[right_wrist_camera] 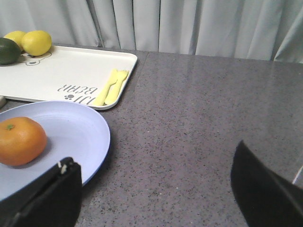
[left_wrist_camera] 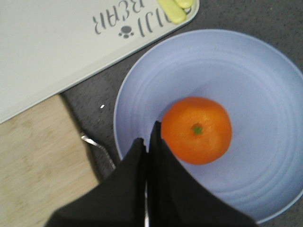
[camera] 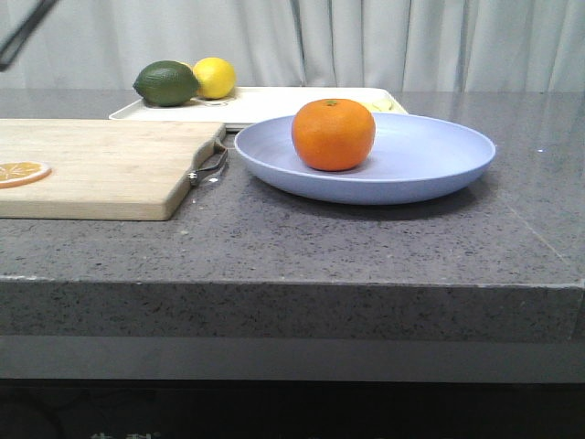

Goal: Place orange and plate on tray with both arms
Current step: 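Open the left gripper and raise it away from the plate, then lower the right gripper to the plate rim farthest from the orange and grip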

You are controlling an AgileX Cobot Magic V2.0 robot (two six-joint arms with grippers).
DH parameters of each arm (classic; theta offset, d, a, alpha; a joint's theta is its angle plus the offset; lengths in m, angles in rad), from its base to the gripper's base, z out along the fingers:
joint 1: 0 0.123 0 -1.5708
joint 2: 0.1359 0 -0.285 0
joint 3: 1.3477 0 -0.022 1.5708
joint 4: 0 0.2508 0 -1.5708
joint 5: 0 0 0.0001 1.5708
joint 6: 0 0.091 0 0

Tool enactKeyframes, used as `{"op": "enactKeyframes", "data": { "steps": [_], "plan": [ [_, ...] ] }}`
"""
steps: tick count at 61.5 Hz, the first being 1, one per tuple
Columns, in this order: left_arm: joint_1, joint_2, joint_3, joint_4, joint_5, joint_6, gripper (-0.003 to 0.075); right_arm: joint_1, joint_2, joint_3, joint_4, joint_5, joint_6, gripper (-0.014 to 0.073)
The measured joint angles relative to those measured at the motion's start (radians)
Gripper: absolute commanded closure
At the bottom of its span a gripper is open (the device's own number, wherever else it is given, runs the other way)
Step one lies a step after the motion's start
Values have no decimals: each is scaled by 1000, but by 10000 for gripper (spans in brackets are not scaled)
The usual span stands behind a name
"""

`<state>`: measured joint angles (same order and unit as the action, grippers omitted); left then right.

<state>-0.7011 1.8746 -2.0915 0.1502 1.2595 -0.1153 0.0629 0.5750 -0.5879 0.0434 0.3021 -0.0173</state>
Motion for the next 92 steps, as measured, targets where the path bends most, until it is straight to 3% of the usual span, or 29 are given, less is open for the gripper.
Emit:
{"op": "enactKeyframes", "data": {
  "steps": [19,41,67,81,92],
  "plan": [
    [254,-285,397,23,-25,-66,738,0,0,0,0,0,0,-48],
    [503,-679,913,23,-281,-119,738,0,0,0,0,0,0,-48],
    [534,-1280,1446,23,-640,-129,738,0,31,0,0,-2,0,-48],
    [534,-1632,1614,24,-689,-129,738,0,75,0,0,-4,0,-48],
    [534,-1791,1658,24,-689,-129,738,0,164,-18,7,-5,0,-48]
  ]
}}
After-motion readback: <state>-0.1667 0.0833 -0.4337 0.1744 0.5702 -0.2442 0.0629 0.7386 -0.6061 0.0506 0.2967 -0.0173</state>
